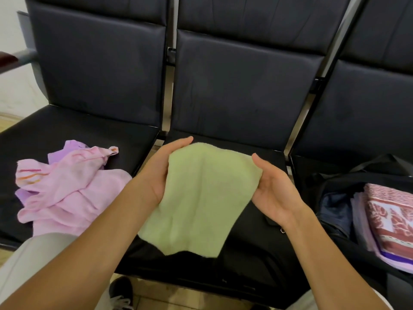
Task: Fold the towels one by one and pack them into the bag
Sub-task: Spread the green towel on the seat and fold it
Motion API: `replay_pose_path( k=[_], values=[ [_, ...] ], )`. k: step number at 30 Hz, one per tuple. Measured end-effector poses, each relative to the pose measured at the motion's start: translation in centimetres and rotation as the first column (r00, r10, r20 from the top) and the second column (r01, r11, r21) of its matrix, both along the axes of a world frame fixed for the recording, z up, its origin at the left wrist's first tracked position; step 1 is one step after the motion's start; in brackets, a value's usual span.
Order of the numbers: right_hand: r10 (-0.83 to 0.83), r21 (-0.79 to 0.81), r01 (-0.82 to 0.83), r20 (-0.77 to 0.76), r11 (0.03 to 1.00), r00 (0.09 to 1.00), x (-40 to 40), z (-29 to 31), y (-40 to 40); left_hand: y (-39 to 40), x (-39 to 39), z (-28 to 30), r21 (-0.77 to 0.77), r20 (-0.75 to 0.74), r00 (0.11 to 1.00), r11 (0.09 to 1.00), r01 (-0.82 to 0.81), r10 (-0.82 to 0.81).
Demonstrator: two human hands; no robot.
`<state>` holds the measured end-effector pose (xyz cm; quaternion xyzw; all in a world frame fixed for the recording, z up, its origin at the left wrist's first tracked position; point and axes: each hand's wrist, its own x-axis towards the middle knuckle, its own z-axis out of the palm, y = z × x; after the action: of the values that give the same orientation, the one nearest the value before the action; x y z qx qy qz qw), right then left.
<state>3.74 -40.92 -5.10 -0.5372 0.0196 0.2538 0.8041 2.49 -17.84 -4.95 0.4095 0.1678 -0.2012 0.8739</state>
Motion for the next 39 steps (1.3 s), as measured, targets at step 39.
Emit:
replay_pose_path(
  k=[39],
  values=[
    [-0.024,-0.263,0.125,0.355,0.957,0.935,0.9,-1.0,-0.6,1.6,1.1,0.2,0.781,0.574,0.728,0.518,-0.349,-0.375]
  ],
)
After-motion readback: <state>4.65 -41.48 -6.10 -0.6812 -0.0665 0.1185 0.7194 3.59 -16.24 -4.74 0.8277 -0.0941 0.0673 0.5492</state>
